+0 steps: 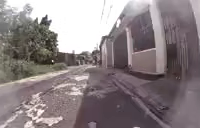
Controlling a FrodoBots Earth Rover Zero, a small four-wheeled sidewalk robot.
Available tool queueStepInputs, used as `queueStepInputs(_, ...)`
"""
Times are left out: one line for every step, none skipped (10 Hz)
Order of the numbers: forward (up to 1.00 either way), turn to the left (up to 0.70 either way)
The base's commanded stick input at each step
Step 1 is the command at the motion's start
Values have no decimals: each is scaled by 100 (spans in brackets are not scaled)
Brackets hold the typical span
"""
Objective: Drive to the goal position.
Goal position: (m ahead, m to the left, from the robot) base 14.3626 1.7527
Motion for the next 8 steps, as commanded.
queueStepInputs(85, 0)
queueStepInputs(85, 0)
queueStepInputs(85, 0)
queueStepInputs(85, 0)
queueStepInputs(85, 0)
queueStepInputs(85, 3)
queueStepInputs(85, 27)
queueStepInputs(85, 0)
